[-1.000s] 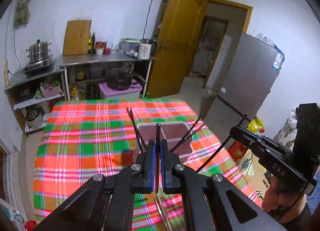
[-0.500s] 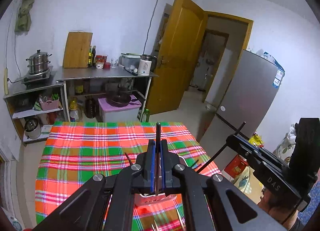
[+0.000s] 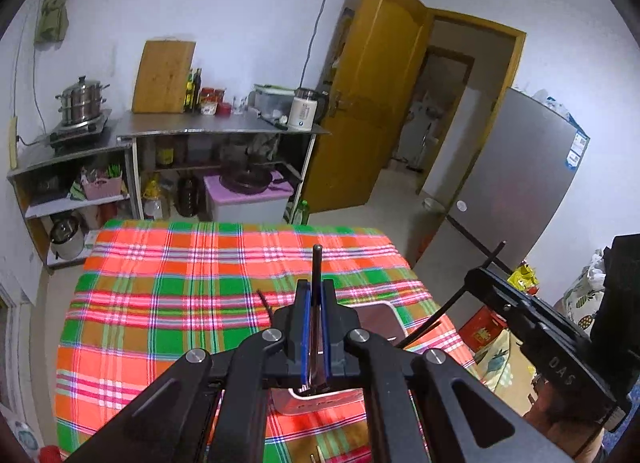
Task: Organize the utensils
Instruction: 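Open both grippers to release the chopsticks inside the basket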
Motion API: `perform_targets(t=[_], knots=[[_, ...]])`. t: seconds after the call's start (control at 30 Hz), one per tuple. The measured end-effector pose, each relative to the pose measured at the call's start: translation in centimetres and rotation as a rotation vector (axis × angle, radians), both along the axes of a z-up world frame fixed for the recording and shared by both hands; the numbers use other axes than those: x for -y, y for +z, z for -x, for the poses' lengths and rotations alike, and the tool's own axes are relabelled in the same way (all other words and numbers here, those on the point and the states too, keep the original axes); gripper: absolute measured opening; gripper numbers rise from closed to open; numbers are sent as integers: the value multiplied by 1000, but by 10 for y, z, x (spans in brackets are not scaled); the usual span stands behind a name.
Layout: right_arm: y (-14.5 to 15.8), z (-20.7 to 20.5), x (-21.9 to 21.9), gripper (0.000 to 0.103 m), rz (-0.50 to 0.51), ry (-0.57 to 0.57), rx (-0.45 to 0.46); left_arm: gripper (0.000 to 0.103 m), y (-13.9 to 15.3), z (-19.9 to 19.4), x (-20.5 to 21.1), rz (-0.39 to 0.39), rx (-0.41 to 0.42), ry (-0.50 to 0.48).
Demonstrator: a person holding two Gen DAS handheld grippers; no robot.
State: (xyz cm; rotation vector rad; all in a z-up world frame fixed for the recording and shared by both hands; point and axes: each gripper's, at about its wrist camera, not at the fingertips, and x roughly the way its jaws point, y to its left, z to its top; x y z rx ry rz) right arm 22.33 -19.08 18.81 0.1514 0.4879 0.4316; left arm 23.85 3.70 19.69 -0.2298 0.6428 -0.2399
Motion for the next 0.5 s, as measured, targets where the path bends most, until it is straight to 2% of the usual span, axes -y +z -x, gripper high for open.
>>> perform_targets(t=[0.3, 0.5], knots=[[-24, -6, -7, 5, 15, 31, -58, 4, -37, -5, 2, -4, -57, 7], [-36, -8, -10, 5, 32, 44, -91, 4, -47, -4, 2, -13, -65, 5]])
